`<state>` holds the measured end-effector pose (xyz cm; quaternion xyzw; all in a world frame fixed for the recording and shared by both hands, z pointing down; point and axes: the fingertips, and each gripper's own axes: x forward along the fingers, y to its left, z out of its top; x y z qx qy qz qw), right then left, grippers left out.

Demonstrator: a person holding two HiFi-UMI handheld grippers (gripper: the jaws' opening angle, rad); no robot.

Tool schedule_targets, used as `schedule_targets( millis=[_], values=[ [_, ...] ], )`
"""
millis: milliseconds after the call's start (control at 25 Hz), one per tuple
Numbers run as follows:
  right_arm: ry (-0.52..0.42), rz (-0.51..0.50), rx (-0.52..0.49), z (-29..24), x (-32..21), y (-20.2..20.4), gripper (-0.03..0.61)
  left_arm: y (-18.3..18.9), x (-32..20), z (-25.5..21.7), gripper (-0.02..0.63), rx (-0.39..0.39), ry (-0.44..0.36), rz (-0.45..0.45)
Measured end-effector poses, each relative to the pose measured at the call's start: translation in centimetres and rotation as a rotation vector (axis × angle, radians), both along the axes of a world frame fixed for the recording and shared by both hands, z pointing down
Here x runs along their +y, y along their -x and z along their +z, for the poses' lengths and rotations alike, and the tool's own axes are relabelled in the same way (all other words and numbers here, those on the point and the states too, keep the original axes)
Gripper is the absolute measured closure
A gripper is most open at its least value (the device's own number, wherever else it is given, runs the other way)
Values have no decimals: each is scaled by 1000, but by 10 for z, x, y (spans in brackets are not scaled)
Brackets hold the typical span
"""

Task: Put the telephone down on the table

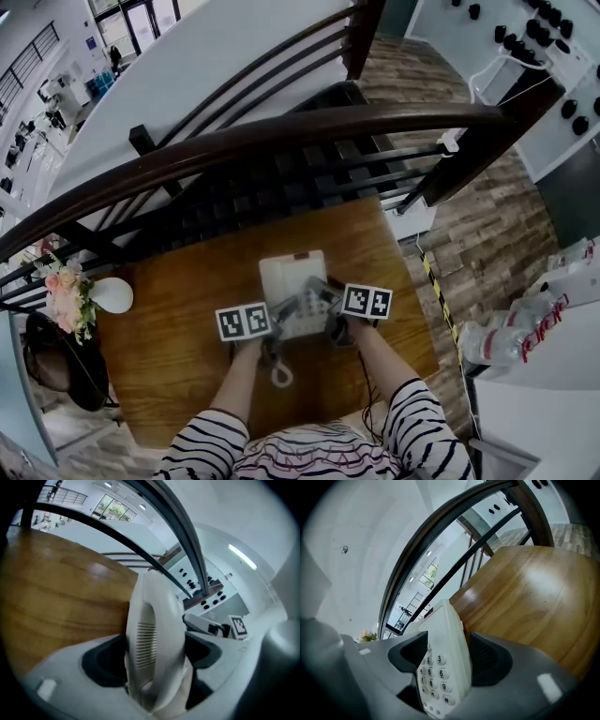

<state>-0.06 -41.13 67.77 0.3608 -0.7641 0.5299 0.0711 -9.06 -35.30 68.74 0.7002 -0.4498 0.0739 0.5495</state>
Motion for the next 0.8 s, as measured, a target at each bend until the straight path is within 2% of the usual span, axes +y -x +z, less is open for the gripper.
schedule_targets(
  millis=[240,440,800],
  values=[
    [-8,8,1,-7,16,-10,307,-1,14,-10,224,6,-19,-17],
    [-35,2,13,-18,35,-17,310,4,27,-19,224,-34,-41,-55],
    [-99,-21,57,-34,91,-31,366,10,74,-44,239,-82,-108,-118]
  ],
)
